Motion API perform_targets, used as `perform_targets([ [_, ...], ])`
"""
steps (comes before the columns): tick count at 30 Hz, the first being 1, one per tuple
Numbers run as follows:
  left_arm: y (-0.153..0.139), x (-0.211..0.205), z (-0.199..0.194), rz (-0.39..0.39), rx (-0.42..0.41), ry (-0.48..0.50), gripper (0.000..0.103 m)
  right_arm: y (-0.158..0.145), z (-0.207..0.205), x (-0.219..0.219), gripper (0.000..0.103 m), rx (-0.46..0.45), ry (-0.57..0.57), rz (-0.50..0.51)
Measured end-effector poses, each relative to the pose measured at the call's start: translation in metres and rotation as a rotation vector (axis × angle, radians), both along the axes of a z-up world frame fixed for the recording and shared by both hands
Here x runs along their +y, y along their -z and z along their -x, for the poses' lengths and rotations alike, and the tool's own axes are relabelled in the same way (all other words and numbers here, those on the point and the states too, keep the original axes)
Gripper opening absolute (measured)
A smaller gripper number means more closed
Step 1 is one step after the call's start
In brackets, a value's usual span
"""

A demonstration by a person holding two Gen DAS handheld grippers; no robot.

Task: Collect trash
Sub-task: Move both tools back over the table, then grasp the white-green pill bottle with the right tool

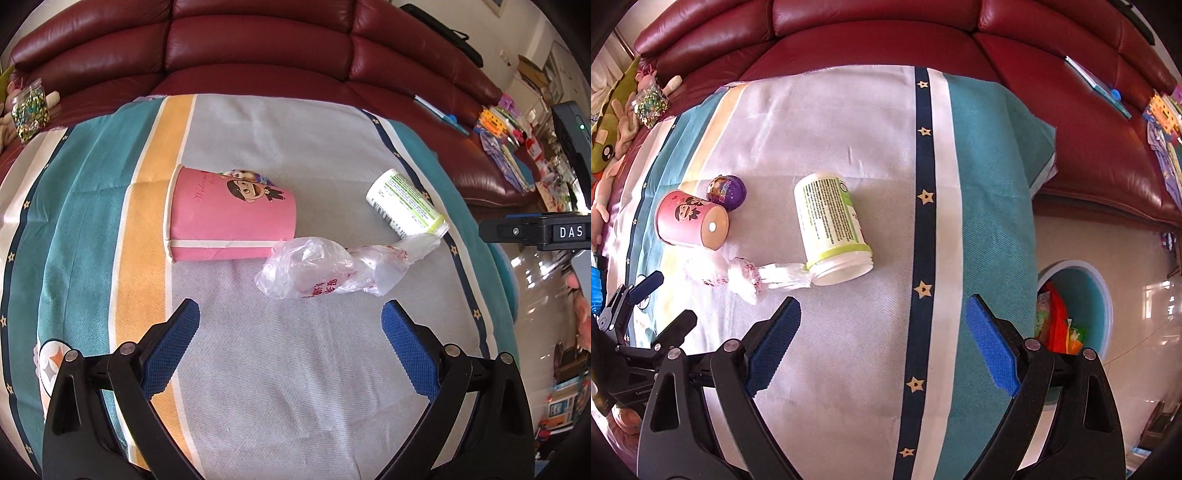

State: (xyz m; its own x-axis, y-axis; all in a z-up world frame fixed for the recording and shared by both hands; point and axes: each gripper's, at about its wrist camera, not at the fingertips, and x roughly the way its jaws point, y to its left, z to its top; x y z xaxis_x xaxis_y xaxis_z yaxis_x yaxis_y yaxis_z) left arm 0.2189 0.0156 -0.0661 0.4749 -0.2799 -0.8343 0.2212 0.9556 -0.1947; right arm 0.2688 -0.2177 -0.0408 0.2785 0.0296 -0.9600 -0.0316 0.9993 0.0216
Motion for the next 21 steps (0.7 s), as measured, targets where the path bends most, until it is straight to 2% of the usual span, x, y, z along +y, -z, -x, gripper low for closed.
perform_targets([
  [9, 0.008, 0.012, -0.005, 0.017, 0.018, -0.013, 0.099, 0.007, -0.013, 0.011, 0.087, 0.017, -0.005, 0.009],
  [21, 0.019, 0.027, -0.007, 0.009, 0.035, -0.035, 0.099, 0.025, -0.054, 0.03, 0.085, 0.044, -0.035, -0.037],
])
